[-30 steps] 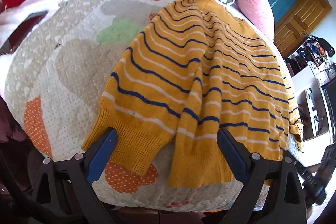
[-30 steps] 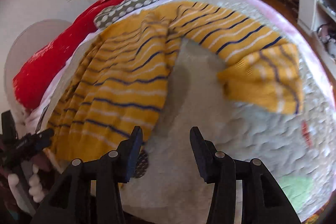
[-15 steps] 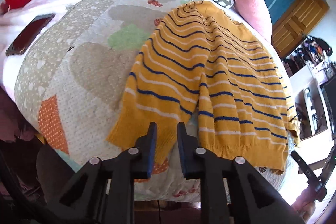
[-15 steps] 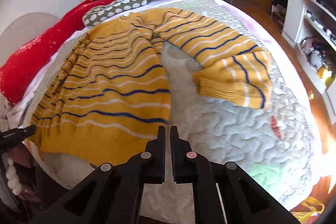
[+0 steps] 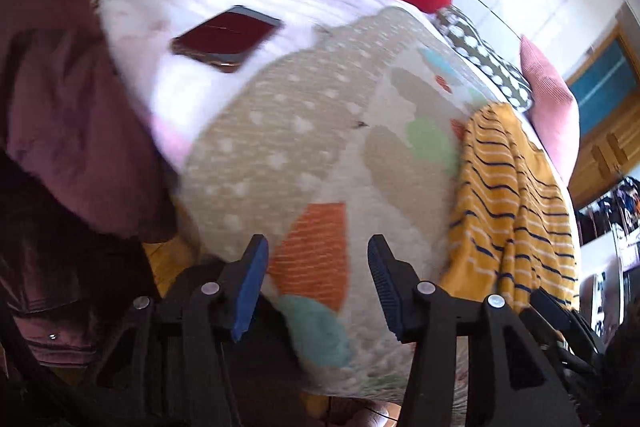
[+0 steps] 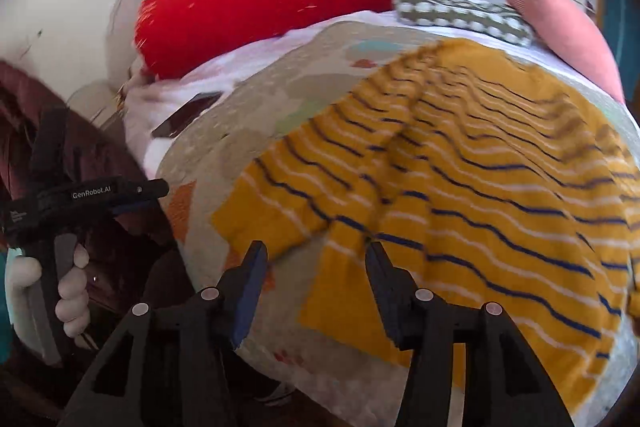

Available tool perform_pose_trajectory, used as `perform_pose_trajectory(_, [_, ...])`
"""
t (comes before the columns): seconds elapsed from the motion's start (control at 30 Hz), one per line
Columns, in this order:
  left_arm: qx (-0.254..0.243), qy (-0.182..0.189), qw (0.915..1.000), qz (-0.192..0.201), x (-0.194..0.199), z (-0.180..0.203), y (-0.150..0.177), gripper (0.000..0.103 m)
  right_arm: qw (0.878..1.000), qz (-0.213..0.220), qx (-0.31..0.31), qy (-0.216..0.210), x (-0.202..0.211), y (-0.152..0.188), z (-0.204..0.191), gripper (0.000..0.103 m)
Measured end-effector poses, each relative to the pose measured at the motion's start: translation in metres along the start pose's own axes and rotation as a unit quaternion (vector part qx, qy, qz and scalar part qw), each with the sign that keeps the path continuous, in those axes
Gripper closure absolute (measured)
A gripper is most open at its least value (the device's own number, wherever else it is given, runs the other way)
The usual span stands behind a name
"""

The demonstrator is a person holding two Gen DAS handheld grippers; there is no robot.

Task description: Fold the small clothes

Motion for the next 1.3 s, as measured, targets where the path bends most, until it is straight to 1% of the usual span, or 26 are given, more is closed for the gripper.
perform_pose_trajectory(0.07, [0.005,-0.007,1.0000,0.002,0.003,-0.013,0.001,0.052,0.999,-0.012,0.036,-0.022,-0.033,-0.002,-0.034,0.040])
perform_pose_trajectory(0.1, [0.007,-0.008,0.9999,0.003,0.003,-0.018,0.001,0.052,0.998,-0.019,0.059,-0.021,-0.048,-0.001,-0.046,0.035])
perform_pose_trajectory(0.17, [0.007,-0.007,1.0000,0.000,0.003,-0.021,0.003,0.052,0.994,-0.024,0.106,0.010,-0.076,0.004,-0.058,0.037])
perform_pose_trajectory(0.2, [0.005,-0.005,1.0000,-0.002,0.003,-0.020,0.004,0.052,0.991,-0.033,0.126,0.030,-0.086,0.008,-0.057,0.072])
perform_pose_trajectory(0.23, [0.001,-0.002,1.0000,-0.004,0.002,-0.017,0.006,0.052,0.989,-0.044,0.132,0.041,-0.092,0.011,-0.053,0.096])
perform_pose_trajectory(0.27, [-0.006,0.001,1.0000,-0.006,0.000,-0.012,0.007,0.052,0.991,-0.047,0.117,0.041,-0.094,0.008,-0.048,0.096])
perform_pose_trajectory(0.3, [-0.014,0.004,0.9999,-0.006,-0.001,-0.006,0.007,0.052,0.995,-0.036,0.083,0.032,-0.087,-0.001,-0.040,0.096])
perform_pose_trajectory(0.33, [-0.022,0.008,0.9997,-0.007,-0.002,0.000,0.008,0.052,0.998,-0.019,0.056,0.038,-0.078,-0.014,-0.029,0.097])
perform_pose_trajectory(0.4, [-0.038,0.020,0.9990,-0.011,-0.005,0.016,0.011,0.051,0.997,0.026,0.015,0.065,-0.049,-0.041,0.005,0.097])
perform_pose_trajectory(0.47, [-0.055,0.038,0.9976,-0.019,-0.009,0.038,0.016,0.051,0.992,0.067,-0.036,0.096,-0.011,-0.060,0.050,0.096])
perform_pose_trajectory(0.57, [-0.090,0.058,0.9939,-0.026,-0.014,0.071,0.025,0.050,0.973,0.120,-0.119,0.156,0.049,-0.072,0.137,0.096])
perform_pose_trajectory(0.63, [-0.106,0.068,0.9914,-0.035,-0.018,0.092,0.032,0.048,0.956,0.137,-0.162,0.202,0.080,-0.074,0.196,0.096])
perform_pose_trajectory(0.67, [-0.112,0.073,0.9902,-0.040,-0.020,0.101,0.035,0.048,0.949,0.144,-0.184,0.211,0.089,-0.077,0.220,0.096])
perform_pose_trajectory(0.73, [-0.125,0.088,0.9871,-0.049,-0.024,0.123,0.041,0.047,0.939,0.143,-0.210,0.232,0.097,-0.080,0.264,0.096])
perform_pose_trajectory(0.77, [-0.131,0.095,0.9855,-0.051,-0.026,0.132,0.042,0.044,0.938,0.137,-0.208,0.242,0.097,-0.084,0.279,0.096])
perform_pose_trajectory(0.83, [-0.147,0.105,0.9820,-0.056,-0.033,0.151,0.045,0.040,0.939,0.122,-0.194,0.256,0.089,-0.093,0.298,0.096])
perform_pose_trajectory(0.9, [-0.158,0.106,0.9795,-0.065,-0.040,0.163,0.048,0.040,0.943,0.108,-0.180,0.257,0.077,-0.106,0.309,0.096])
perform_pose_trajectory(1.0, [-0.172,0.108,0.9767,-0.071,-0.050,0.179,0.046,0.040,0.944,0.109,-0.180,0.255,0.066,-0.129,0.326,0.096])
perform_pose_trajectory(1.07, [-0.175,0.112,0.9756,-0.071,-0.059,0.189,0.038,0.040,0.937,0.103,-0.179,0.282,0.063,-0.134,0.351,0.095])
perform_pose_trajectory(1.1, [-0.178,0.115,0.9748,-0.071,-0.066,0.196,0.030,0.040,0.931,0.088,-0.172,0.310,0.056,-0.128,0.368,0.093])
perform_pose_trajectory(1.13, [-0.182,0.117,0.9738,-0.070,-0.075,0.203,0.022,0.038,0.918,0.066,-0.162,0.355,0.056,-0.119,0.383,0.091])
perform_pose_trajectory(1.17, [-0.185,0.119,0.9730,-0.071,-0.086,0.211,0.013,0.038,0.907,0.050,-0.158,0.388,0.059,-0.109,0.393,0.090])
perform_pose_trajectory(1.2, [-0.187,0.120,0.9724,-0.071,-0.097,0.219,0.004,0.038,0.905,0.048,-0.162,0.390,0.061,-0.101,0.395,0.087])
perform_pose_trajectory(1.23, [-0.189,0.126,0.9711,-0.073,-0.111,0.230,-0.005,0.036,0.911,0.056,-0.174,0.371,0.061,-0.094,0.389,0.076])
perform_pose_trajectory(1.27, [-0.193,0.134,0.9690,-0.077,-0.125,0.242,-0.014,0.036,0.915,0.062,-0.183,0.353,0.062,-0.087,0.381,0.068])
perform_pose_trajectory(1.3, [-0.195,0.141,0.9673,-0.082,-0.141,0.254,-0.022,0.036,0.919,0.070,-0.192,0.337,0.065,-0.080,0.369,0.054])
Point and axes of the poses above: each gripper's, at about its wrist camera, not at the fingertips, and x roughly against the way its jaws point, z to its right, y to its underside, the point moved 10 cm from there along -x, roughly the way its jaws point, and after that the axes turned 14 degrees about z, right-handed, at the moved point
